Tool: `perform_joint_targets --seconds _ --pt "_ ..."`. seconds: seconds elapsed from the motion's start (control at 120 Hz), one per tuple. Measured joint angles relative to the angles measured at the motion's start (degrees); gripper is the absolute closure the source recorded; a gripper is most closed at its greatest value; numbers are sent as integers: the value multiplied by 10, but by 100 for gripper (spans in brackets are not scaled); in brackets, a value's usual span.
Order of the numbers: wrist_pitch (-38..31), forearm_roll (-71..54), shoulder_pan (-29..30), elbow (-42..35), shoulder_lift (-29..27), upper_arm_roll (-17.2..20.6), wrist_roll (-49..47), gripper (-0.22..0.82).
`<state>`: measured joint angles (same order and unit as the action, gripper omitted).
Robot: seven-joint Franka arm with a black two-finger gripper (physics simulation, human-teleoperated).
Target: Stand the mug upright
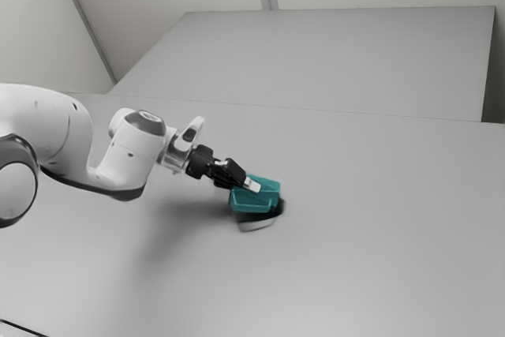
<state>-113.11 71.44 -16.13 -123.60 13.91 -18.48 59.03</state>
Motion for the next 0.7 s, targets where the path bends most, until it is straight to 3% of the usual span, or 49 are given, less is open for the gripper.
perform_joint_targets --seconds 0.225,0.45,0.7 --pt "-17 -83 -11 17 -66 -1 -14 77" --pt "-36 -404 -13 31 -136 1 -97 78" --pt "-58 -638 -8 12 -137 2 -212 78"
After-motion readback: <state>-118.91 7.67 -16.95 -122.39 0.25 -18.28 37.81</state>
